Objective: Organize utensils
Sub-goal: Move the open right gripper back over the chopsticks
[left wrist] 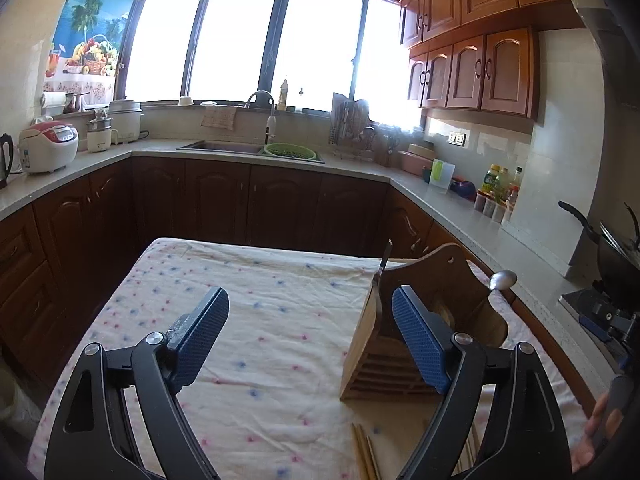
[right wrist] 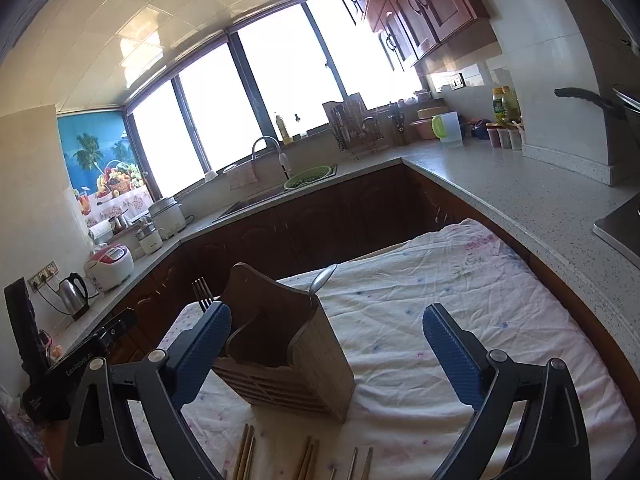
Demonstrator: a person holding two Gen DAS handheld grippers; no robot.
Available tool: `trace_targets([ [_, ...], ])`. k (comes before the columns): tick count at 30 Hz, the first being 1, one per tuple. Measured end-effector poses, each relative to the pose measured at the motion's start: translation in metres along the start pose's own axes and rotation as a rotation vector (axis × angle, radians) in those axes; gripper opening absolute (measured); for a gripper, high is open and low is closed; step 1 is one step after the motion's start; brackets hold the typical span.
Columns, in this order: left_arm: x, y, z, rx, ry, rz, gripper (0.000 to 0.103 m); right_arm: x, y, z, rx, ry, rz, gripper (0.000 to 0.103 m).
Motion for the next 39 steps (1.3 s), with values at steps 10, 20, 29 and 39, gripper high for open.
trace_targets([
  [10, -0.062, 0.041, -0.02, 0.001, -0.001, -0.089, 0.087, -0.054, 0.053, 0.007, -0.027, -0.055, -0.046, 0.098],
  [20, -0.11, 0.052, -0.035, 0.006, 0.036, -0.196, 0.087, -0.106, 0.072, 0.002, -0.066, -0.007, -0.12, 0.098],
  [29, -0.13, 0.038, -0.034, 0.01, 0.054, -0.288, 0.087, -0.124, 0.069, 0.0, -0.062, -0.01, -0.166, 0.098],
  [39, -0.141, 0.011, -0.019, -0.016, 0.051, -0.399, 0.081, -0.129, 0.049, 0.002, -0.061, -0.001, -0.224, 0.075],
])
Point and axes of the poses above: each gripper's, at about its wrist camera, not at the fingertips, and y roughly against the way its jaws point, z to its right, x to its top, the point moved 9 cm from there along -y, roughly the way its jaws point, and after that the axes turned 9 degrees about y, right-handed, at the moved point
